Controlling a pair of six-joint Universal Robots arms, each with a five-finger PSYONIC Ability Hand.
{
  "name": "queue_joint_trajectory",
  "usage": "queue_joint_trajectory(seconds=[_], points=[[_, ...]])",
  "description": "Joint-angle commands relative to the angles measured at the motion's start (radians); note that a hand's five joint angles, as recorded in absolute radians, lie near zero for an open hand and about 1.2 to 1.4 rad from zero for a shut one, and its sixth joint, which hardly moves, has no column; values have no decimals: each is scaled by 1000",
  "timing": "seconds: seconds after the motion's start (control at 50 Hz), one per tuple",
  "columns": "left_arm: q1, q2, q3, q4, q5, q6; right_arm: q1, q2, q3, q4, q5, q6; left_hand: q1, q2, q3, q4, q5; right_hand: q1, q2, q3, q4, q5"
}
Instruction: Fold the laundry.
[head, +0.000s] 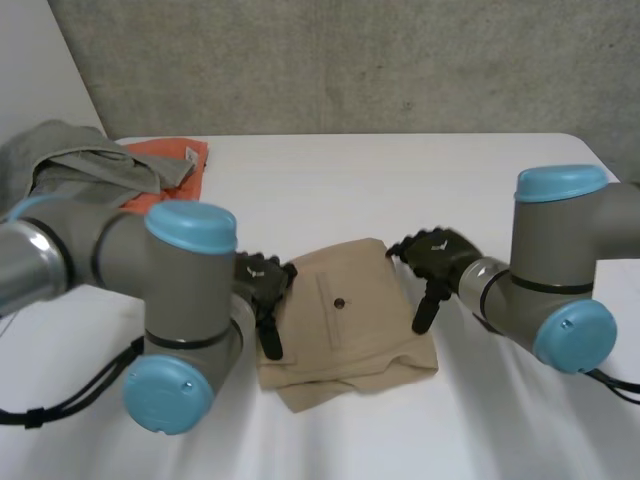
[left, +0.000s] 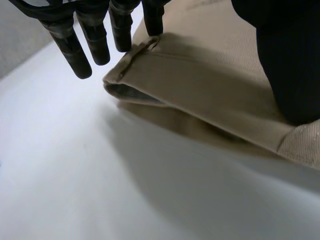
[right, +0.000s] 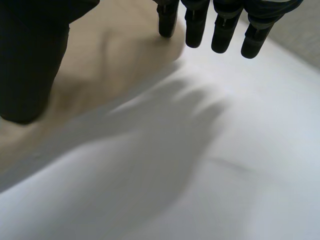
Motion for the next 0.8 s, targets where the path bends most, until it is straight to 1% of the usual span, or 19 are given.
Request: queue_joint_trajectory(seconds=[0.02, 0.08, 0.1, 0.16, 0.18, 0.24, 0.26, 0.3, 0.32, 0.34, 0.4, 0.46, 0.54, 0.56, 0.58, 0.6, 0.62, 0.72, 0.8], points=[[5, 202, 6, 18, 130, -12, -8, -283, 216, -196, 27, 1, -7, -19, -34, -27, -43, -18, -10, -31, -29, -41], [13, 271, 4, 41, 196, -15, -9, -354, 302, -266, 49, 30, -7, -19, -34, -27, -43, -18, -10, -31, -29, -41], [22, 309, 3, 60, 245, -19, -9, -379, 349, -286, 64, 69, -7, -19, -34, -27, -43, -18, -10, -31, -29, -41], [47, 351, 6, 74, 329, -31, -8, -383, 406, -275, 72, 146, -3, -15, -31, -23, -40, -18, -10, -31, -29, -41], [73, 368, 9, 73, 395, -44, -6, -383, 438, -261, 69, 198, 0, -12, -28, -20, -37, -18, -10, -31, -29, -41], [100, 380, 14, 67, 518, -71, -6, -383, 481, -232, 63, 267, 17, 5, -10, -3, -19, -18, -10, -31, -29, -41], [110, 383, 11, 56, 617, -92, -6, -379, 509, -221, 38, 302, 17, 5, -10, -3, -19, -18, -10, -31, -29, -41], [116, 385, 6, 41, 725, -117, -6, -368, 526, -220, 4, 324, 20, 8, -7, 0, -16, -18, -10, -31, -29, -41], [116, 388, 4, 35, 765, -127, -8, -353, 537, -220, -41, 347, 20, 8, -7, 0, -16, -18, -10, -31, -29, -41], [122, 393, 1, 19, 841, -149, -9, -342, 540, -224, -66, 353, 23, 11, -4, 3, -13, -18, -10, -31, -29, -41], [128, 400, -3, -2, 935, -163, 1, -273, 535, -259, -134, 381, 29, 17, 2, 9, -7, -18, -10, -31, -29, -41], [128, 408, -14, -10, 955, -166, 7, -207, 523, -299, -146, 389, 29, 17, 2, 9, -7, -18, -10, -31, -29, -41], [124, 429, -28, -5, 951, -167, 4, -135, 470, -352, -114, 376, 29, 17, 2, 9, -7, -18, -10, -31, -29, -41], [122, 437, -35, -4, 949, -167, 6, -123, 459, -361, -103, 376, 29, 17, 2, 9, -7, 76, 84, 64, 65, 53], [122, 439, -37, -4, 949, -167, 4, -106, 446, -370, -91, 375, 29, 17, 2, 9, -7, 245, 254, 233, 235, 223], [122, 440, -40, -2, 949, -167, 6, -89, 436, -381, -79, 373, 29, 17, 2, 9, -7, 509, 517, 497, 498, 486], [122, 442, -43, 1, 949, -167, 4, -66, 408, -396, -47, 373, 29, 17, 2, 9, -7, 1196, 1205, 1184, 1186, 1174], [122, 442, -58, 4, 949, -167, -8, -73, 379, -470, 75, 370, 26, 14, -1, 6, -10, 1203, 1212, 1191, 1193, 1181], [125, 442, -66, 8, 948, -167, -12, -107, 341, -487, 99, 384, 17, 5, -10, -3, -19, 1203, 1212, 1191, 1193, 1181]])
